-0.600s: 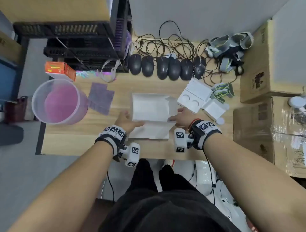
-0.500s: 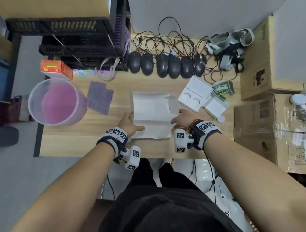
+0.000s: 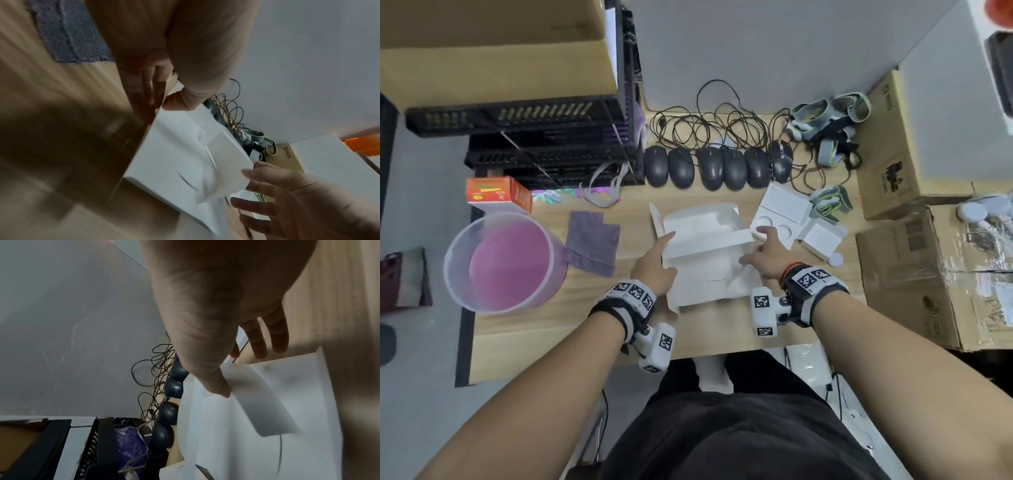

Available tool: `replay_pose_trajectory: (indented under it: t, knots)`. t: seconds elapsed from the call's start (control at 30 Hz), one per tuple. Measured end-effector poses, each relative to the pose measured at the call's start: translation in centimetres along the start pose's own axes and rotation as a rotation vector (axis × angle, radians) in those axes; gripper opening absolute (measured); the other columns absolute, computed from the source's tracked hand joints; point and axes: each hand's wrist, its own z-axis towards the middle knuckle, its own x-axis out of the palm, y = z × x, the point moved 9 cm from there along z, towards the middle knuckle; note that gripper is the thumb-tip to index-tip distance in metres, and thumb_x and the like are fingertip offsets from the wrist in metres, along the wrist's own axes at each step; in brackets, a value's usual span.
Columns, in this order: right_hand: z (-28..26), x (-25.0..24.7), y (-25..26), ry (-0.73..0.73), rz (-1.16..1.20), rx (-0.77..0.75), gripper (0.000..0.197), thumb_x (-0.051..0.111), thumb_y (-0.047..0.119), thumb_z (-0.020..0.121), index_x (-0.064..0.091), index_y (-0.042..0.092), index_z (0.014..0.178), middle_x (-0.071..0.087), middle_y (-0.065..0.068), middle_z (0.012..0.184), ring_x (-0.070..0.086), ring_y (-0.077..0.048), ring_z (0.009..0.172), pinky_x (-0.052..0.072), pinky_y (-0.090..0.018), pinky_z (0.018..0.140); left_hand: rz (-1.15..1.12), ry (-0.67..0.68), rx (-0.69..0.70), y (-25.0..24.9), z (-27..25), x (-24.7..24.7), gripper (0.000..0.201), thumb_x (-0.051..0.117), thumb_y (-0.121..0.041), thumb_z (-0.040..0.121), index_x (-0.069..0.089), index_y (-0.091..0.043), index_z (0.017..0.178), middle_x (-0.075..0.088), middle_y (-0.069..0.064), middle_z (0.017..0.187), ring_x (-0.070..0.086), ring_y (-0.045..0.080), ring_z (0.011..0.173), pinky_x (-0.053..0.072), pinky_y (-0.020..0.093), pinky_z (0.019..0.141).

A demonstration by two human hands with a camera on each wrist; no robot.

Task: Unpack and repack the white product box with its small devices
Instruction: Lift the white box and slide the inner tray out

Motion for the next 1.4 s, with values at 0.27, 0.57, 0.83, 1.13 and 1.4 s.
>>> replay_pose_trajectory:
  t: [0.27,0.57,0.83,1.13,1.4]
  knots:
    - [0.0,-0.8,4.9,0.198,-0.022,-0.270,0.082,0.078,0.028,0.085,0.030,0.029,0.151,0.047,0.006,0.126,0.048,-0.013,0.114,0.041,-0.022,0.091,-0.129,0.069,-0.144,-1.6,0.0,-1.8,0.051,0.054,-0.005,0.079,0.052,-0.022,0.127,0.060,0.005,0.113,0.055,0.020,0.096,0.041,0.024,0.062]
    - [-0.5,-1.6,7.3,0.361,-0.363,-0.522,0.043,0.083,0.036,0.078,0.061,0.026,0.114,0.057,0.018,0.097,0.052,-0.005,0.085,0.034,-0.014,0.069,-0.347,0.084,-0.214,-3.9,-0.7,-2.7,0.034,0.050,-0.007,0.055,0.063,-0.009,0.086,0.058,0.008,0.086,0.049,0.022,0.065,0.037,0.026,0.054]
    - [1.3,-3.1,5.7,0.252,-0.305,-0.431,0.052,0.081,0.047,0.076,0.056,0.022,0.115,0.061,0.007,0.102,0.065,-0.024,0.087,0.055,-0.033,0.063,-0.387,0.219,-0.272,-5.1,-1.6,-1.1,0.034,0.074,-0.034,0.074,0.063,-0.009,0.093,0.059,0.013,0.081,0.049,0.021,0.057,0.039,0.028,0.053]
    - [2.7,-6.1,5.7,0.187,-0.086,-0.394,0.043,0.080,0.045,0.079,0.063,0.020,0.110,0.067,0.005,0.106,0.063,-0.017,0.102,0.050,-0.029,0.083,-0.231,0.341,-0.005,-7.0,-2.1,-0.3,0.108,0.079,-0.082,0.033,0.055,-0.016,0.114,0.061,0.002,0.102,0.059,0.014,0.084,0.049,0.024,0.068]
    - [2.0,-5.6,5.3,0.303,-0.041,-0.340,0.072,0.085,0.048,0.069,0.052,0.032,0.131,0.061,0.000,0.113,0.062,-0.029,0.112,0.055,-0.054,0.091,-0.023,0.374,0.071,-9.0,-2.2,-1.3,0.066,0.091,-0.043,0.049,0.060,-0.015,0.101,0.072,0.002,0.097,0.068,0.021,0.091,0.056,0.033,0.078]
